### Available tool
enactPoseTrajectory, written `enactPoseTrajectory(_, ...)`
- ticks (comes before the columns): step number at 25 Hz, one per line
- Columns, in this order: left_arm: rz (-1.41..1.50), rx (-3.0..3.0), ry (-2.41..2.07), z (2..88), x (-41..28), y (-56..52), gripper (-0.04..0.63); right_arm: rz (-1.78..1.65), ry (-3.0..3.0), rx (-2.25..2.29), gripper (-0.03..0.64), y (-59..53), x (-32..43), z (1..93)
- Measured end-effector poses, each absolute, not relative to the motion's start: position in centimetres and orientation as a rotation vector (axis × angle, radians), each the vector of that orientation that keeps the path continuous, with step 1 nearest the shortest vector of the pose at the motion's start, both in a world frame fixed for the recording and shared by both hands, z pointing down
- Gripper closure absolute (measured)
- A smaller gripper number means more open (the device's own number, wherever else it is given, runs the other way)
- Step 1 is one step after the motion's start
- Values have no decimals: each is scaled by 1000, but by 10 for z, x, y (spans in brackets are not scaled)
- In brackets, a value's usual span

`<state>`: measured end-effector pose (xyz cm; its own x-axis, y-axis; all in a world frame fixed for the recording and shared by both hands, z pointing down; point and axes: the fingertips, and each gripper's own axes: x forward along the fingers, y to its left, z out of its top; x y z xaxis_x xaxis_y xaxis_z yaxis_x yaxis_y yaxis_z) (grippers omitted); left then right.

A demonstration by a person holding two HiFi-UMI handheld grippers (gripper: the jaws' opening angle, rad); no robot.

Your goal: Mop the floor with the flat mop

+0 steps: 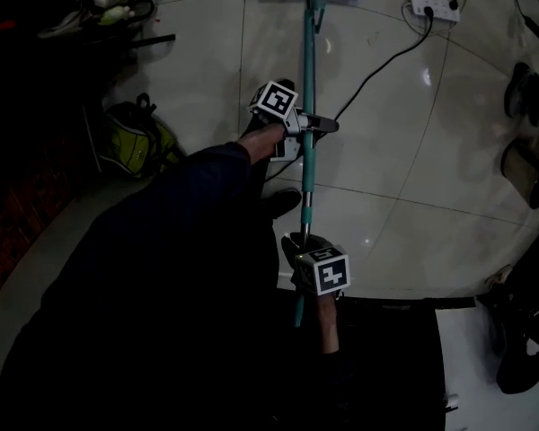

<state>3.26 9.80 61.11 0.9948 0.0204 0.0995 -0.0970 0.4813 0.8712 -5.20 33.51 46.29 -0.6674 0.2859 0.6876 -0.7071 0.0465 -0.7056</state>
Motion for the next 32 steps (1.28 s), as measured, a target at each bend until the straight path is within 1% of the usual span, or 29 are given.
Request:
enactPoseTrajectory(4, 91, 1011, -99, 606, 35, 189, 589, 1729, -1577, 415, 529, 417, -47, 451)
enactPoseTrajectory(9, 106, 997, -92, 605, 44, 272, 589, 1730, -1559, 390, 529, 499, -35, 446)
enactPoseTrajectory(17, 130, 973, -79, 616, 60, 341, 589, 1765, -1540, 396, 529, 564, -23, 454)
enactPoseTrajectory(20, 141, 958, -87, 625, 61, 344, 589, 1763, -1525, 384, 529, 567, -19, 460)
enactPoseTrajectory(24, 141, 936, -96, 632, 58, 320, 589, 1757, -1518, 370, 529, 541, -20, 464)
enactPoseTrajectory(28, 132, 923, -132, 638, 50, 264, 594, 1769, -1532, 389, 529, 478, -29, 466)
enactPoseTrajectory(32, 110, 926, -143, 645, 40, 186, 594, 1768, -1526, 394, 529, 406, -39, 476)
